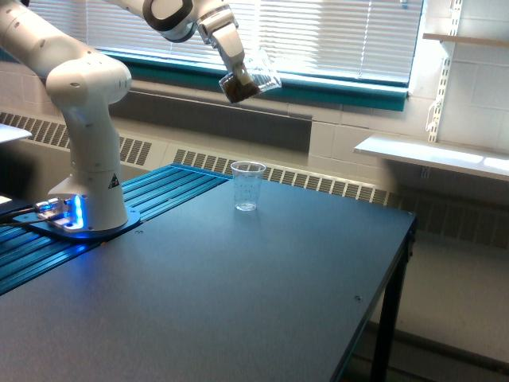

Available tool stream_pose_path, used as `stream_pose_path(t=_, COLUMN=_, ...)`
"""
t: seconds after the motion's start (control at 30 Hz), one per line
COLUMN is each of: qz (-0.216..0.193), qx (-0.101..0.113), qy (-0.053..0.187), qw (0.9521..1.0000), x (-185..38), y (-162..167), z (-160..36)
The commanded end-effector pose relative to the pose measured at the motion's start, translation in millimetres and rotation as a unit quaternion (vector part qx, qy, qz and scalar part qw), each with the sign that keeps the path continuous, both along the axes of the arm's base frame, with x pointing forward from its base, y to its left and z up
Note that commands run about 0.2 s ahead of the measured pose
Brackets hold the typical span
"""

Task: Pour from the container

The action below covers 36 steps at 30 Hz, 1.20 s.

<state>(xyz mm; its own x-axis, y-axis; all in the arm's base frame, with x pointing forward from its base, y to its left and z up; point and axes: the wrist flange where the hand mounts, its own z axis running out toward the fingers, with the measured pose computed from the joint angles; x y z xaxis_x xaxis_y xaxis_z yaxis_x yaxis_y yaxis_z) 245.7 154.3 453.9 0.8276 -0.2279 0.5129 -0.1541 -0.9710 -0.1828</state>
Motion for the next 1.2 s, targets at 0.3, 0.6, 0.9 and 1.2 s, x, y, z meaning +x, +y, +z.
stream_pose_path(t=0.3, qz=0.015, qx=0.000, qy=0.039, qw=0.9991, x=-26.0, y=28.5, z=-26.1)
stream_pose_path(t=0.6, qz=0.035, qx=-0.006, qy=0.057, qw=0.9977, x=-33.3, y=41.1, z=-40.5)
stream_pose_path(t=0.9, qz=0.045, qx=-0.016, qy=0.074, qw=0.9961, x=-37.4, y=49.1, z=-58.9)
stream_pose_path(t=1.2, qz=0.052, qx=-0.026, qy=0.093, qw=0.9940, x=-41.6, y=52.6, z=-77.4)
